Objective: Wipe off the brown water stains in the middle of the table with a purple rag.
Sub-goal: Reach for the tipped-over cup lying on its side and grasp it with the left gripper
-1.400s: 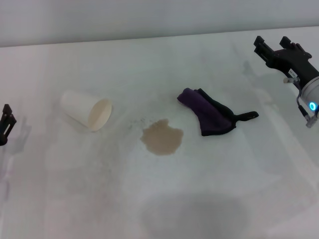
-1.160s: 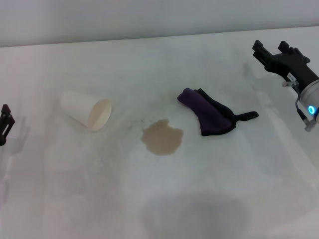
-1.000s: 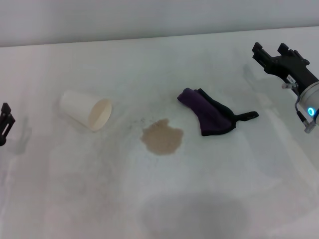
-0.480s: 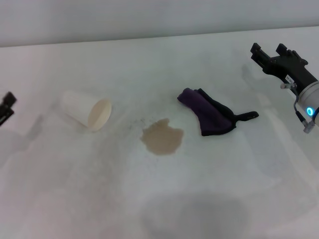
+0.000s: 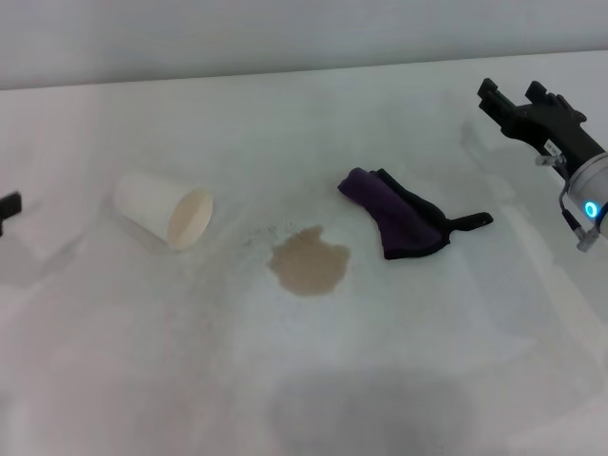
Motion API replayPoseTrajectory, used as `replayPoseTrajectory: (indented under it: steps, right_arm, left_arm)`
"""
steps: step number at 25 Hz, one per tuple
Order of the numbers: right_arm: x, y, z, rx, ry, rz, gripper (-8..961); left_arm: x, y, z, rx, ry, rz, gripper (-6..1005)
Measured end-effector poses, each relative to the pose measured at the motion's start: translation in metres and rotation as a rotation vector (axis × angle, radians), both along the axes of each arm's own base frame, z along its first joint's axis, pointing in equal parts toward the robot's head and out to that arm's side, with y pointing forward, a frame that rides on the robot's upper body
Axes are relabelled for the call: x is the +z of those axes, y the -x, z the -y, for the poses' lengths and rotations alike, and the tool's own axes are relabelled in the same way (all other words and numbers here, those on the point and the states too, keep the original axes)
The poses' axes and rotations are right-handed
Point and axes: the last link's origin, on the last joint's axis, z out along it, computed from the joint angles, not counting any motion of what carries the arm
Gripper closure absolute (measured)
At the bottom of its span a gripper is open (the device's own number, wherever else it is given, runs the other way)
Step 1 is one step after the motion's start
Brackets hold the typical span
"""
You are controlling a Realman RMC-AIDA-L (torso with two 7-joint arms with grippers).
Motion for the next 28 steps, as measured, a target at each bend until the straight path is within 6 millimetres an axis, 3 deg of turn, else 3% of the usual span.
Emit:
replayPoseTrajectory:
  steps: [6, 10, 17, 28]
  right_arm:
    - [0.001, 0.001, -0.001, 0.005, -0.005, -0.001, 125]
    - [0.002, 0.002, -0.003, 0.006, -0.010, -0.004, 124]
    - [0.005, 0.002, -0.005, -0.015, -0.042, -0.033, 125]
    - [0.012, -0.004, -0.005, -0.066, -0.101, -0.099, 124]
  left_arm:
    - [0.028, -0.028, -0.023, -0.143, 0.140, -0.247, 125]
    - [0.034, -0.049, -0.041, -0.169, 0.190, -0.404, 125]
    - [0.013, -0.088, -0.067, -0.331, 0.176, -0.679, 124]
    - [-0.030, -0.112, -0.094, -0.463, 0.381, -0.834, 123]
